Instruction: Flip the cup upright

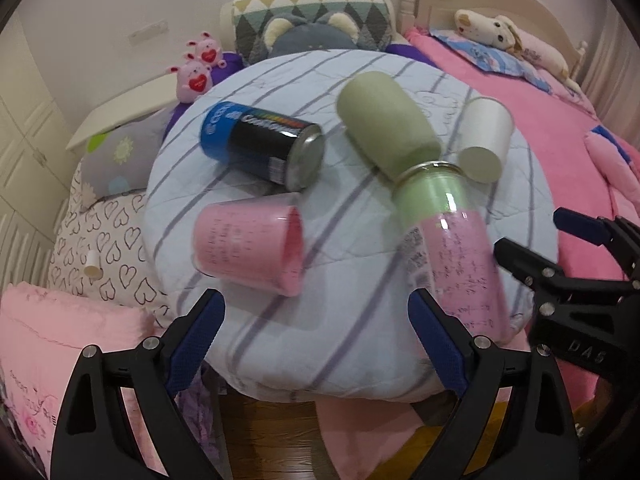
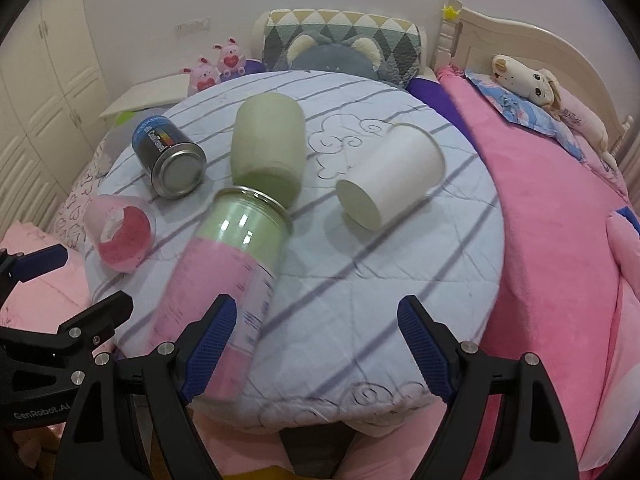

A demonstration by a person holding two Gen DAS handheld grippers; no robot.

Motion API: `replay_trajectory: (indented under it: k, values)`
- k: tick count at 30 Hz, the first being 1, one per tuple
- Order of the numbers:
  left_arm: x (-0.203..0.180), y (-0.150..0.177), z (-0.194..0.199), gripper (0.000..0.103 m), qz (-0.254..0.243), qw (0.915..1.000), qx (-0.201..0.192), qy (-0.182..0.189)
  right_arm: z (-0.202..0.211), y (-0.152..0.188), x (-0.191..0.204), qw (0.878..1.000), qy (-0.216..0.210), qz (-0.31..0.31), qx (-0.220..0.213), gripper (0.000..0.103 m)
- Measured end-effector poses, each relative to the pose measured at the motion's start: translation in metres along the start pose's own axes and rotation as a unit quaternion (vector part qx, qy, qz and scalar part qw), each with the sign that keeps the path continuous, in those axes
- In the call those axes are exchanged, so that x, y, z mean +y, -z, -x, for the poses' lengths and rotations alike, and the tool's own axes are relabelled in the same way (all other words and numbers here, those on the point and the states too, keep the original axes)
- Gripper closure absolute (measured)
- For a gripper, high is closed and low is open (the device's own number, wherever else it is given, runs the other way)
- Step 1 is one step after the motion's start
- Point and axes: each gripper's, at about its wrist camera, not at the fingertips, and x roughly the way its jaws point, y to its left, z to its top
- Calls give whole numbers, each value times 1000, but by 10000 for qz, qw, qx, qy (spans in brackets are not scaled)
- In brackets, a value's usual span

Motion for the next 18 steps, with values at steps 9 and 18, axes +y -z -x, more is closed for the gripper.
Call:
replay_trajectory:
  k: [9, 18]
  values:
    - [28, -10, -15, 9, 23, 9999, 124, 31, -14, -21, 4, 9995, 12, -289, 100, 19]
    - [38, -18, -22, 9, -77, 9995, 126, 267, -32, -37, 4, 9896, -981, -826, 655, 19]
